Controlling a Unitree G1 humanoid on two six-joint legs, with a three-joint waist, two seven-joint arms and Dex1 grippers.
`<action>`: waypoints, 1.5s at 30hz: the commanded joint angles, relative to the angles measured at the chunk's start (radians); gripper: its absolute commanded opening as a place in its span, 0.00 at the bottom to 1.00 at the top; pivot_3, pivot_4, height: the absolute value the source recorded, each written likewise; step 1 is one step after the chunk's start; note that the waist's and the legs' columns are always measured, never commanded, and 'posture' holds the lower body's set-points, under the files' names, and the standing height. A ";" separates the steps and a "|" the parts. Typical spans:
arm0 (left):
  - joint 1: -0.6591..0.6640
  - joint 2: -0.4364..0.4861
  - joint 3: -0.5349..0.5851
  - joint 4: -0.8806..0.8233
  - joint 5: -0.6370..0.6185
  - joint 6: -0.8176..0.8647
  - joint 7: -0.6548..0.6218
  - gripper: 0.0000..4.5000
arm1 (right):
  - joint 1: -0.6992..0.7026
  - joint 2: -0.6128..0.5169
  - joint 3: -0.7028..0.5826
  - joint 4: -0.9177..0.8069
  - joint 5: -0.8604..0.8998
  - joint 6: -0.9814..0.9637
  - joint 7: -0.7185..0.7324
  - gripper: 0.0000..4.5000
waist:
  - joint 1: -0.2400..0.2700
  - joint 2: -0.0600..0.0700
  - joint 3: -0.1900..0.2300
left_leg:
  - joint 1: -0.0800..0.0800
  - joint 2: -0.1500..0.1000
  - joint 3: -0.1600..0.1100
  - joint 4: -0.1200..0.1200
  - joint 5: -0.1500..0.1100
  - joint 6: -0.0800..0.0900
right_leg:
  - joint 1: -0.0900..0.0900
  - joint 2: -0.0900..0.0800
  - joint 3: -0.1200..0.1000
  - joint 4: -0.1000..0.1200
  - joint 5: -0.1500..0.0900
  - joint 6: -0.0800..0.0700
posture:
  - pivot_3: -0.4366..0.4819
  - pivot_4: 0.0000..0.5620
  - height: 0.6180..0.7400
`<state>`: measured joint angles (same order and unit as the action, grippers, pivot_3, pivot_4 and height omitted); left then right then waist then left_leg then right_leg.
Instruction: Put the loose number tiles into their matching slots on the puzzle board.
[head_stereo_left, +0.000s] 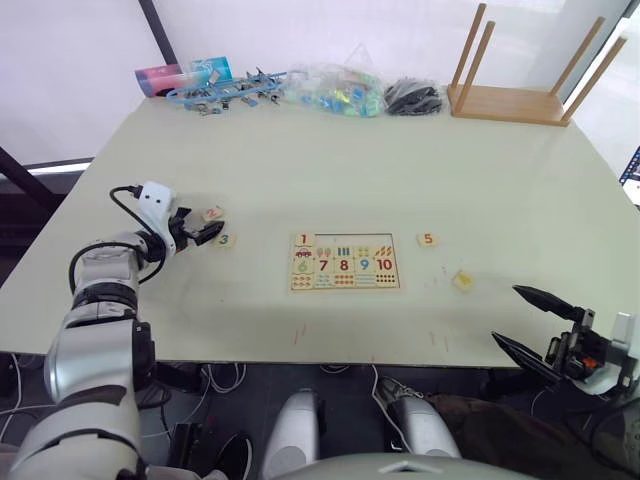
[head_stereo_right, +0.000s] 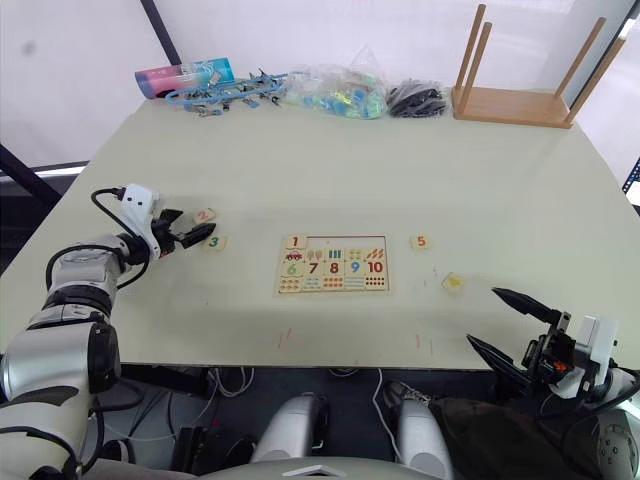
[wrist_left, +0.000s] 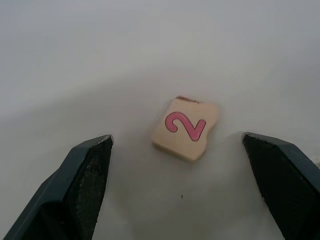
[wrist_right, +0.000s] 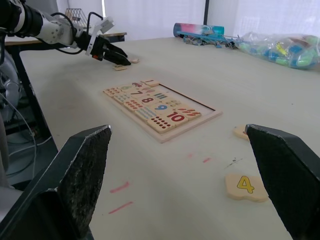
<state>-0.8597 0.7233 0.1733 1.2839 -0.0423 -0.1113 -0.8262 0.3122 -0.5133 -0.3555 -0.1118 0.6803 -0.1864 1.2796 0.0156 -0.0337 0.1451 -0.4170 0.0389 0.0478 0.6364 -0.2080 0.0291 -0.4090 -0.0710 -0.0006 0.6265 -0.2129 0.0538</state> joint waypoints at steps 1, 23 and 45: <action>-0.031 -0.013 -0.014 0.020 0.028 0.017 0.042 0.98 | -0.002 -0.010 -0.031 -0.034 0.015 -0.015 -0.005 1.00 | 0.001 0.000 0.000 | 0.000 0.000 0.000 0.000 0.000 0.000 | 0.000 0.000 0.000 0.000 0.000 0.000 | 0.48 0.27 1.00; -0.048 -0.052 -0.039 0.040 0.086 0.033 0.047 0.56 | 0.003 -0.009 -0.041 -0.033 0.011 -0.024 -0.009 1.00 | 0.000 0.002 -0.001 | 0.001 0.000 0.000 0.001 0.000 0.000 | 0.002 0.000 0.000 0.001 0.000 0.000 | 0.48 0.27 1.00; -0.042 -0.046 -0.018 0.040 0.072 0.031 0.057 0.22 | -0.027 -0.005 -0.013 -0.031 0.002 -0.018 -0.010 1.00 | -0.001 0.003 -0.002 | 0.002 0.000 -0.001 0.001 0.000 0.000 | 0.002 0.000 0.000 0.001 0.000 0.000 | 0.48 0.27 1.00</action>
<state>-0.9085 0.6686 0.1581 1.3056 0.0183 -0.0928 -0.7833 0.2932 -0.5134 -0.3648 -0.1213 0.6742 -0.1995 1.2733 0.0149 -0.0310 0.1430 -0.4154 0.0385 0.0472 0.6375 -0.2080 0.0291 -0.4074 -0.0707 -0.0010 0.6274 -0.2128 0.0539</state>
